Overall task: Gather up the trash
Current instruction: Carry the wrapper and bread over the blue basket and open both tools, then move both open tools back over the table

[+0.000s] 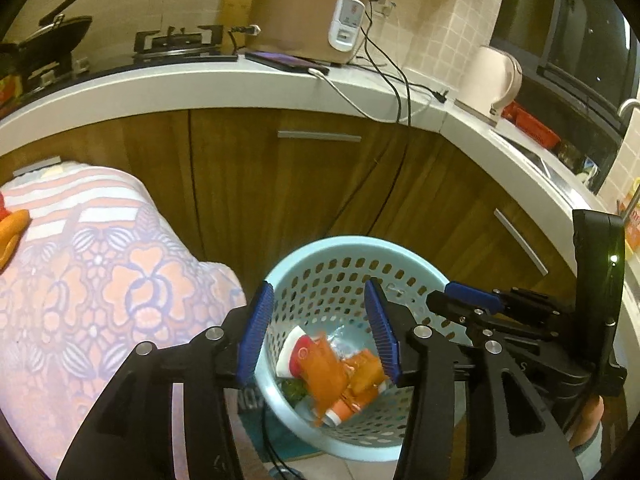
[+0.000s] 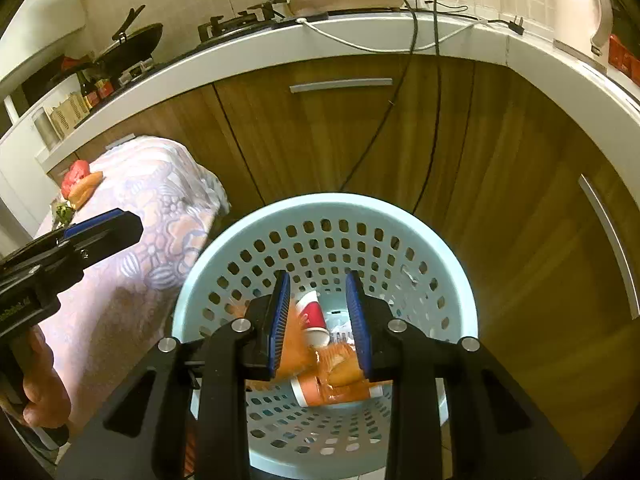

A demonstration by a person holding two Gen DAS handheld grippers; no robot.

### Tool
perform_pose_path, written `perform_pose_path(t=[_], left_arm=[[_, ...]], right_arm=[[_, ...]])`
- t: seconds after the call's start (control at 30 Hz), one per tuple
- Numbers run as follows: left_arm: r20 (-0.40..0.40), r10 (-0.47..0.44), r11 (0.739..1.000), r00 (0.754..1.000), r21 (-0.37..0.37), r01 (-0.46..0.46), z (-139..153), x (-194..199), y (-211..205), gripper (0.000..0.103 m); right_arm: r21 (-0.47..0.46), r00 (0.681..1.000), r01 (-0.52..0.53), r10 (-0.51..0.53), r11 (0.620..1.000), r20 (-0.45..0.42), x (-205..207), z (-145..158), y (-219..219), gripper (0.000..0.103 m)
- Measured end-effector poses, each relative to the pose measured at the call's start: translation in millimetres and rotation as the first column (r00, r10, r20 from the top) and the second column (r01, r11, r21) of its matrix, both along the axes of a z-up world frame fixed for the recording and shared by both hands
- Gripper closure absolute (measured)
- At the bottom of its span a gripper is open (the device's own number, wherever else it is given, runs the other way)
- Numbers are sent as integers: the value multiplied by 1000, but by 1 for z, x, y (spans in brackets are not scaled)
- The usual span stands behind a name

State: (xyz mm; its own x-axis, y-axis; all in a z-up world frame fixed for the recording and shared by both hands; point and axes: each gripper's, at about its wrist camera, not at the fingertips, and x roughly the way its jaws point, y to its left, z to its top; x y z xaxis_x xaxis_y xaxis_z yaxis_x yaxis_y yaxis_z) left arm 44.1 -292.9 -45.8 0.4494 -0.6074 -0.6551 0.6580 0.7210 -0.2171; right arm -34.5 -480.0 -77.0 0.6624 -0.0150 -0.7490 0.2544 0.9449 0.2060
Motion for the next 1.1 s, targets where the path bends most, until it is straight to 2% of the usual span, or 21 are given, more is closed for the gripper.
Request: perform_pose_path(t=[0.2, 0.37, 0.6, 0.7, 0.8, 0.93, 1.0, 1.1], left_arm=[[15, 36, 999, 999, -24, -36, 10, 3, 19, 53], [40, 109, 993, 993, -60, -106, 26, 10, 52, 53], [86, 244, 967, 966, -103, -235, 50, 24, 115, 53], [92, 317, 944, 944, -125, -305, 60, 32, 148, 53], [94, 400, 912, 912, -142, -385, 66, 40, 184, 53], [70, 514, 852, 855, -150, -501, 65, 55, 234, 53], [66, 583, 810, 810, -122, -573, 60, 64, 254, 53], [55, 631, 776, 774, -75, -626, 50, 79, 268, 53]], right_arm=[[-16, 999, -27, 28, 1000, 20, 9, 12, 13, 77], [-42, 994, -82, 84, 996, 65, 26, 36, 38, 77], [-95, 969, -196, 207, 976, 136, 56, 71, 94, 77], [-107, 953, -244, 259, 964, 155, 69, 83, 117, 77], [-121, 933, -295, 313, 948, 175, 85, 95, 144, 77], [-132, 900, -366, 386, 921, 200, 112, 104, 182, 77], [-125, 884, -398, 417, 909, 212, 127, 106, 198, 77], [-101, 860, -447, 458, 889, 226, 162, 100, 224, 77]])
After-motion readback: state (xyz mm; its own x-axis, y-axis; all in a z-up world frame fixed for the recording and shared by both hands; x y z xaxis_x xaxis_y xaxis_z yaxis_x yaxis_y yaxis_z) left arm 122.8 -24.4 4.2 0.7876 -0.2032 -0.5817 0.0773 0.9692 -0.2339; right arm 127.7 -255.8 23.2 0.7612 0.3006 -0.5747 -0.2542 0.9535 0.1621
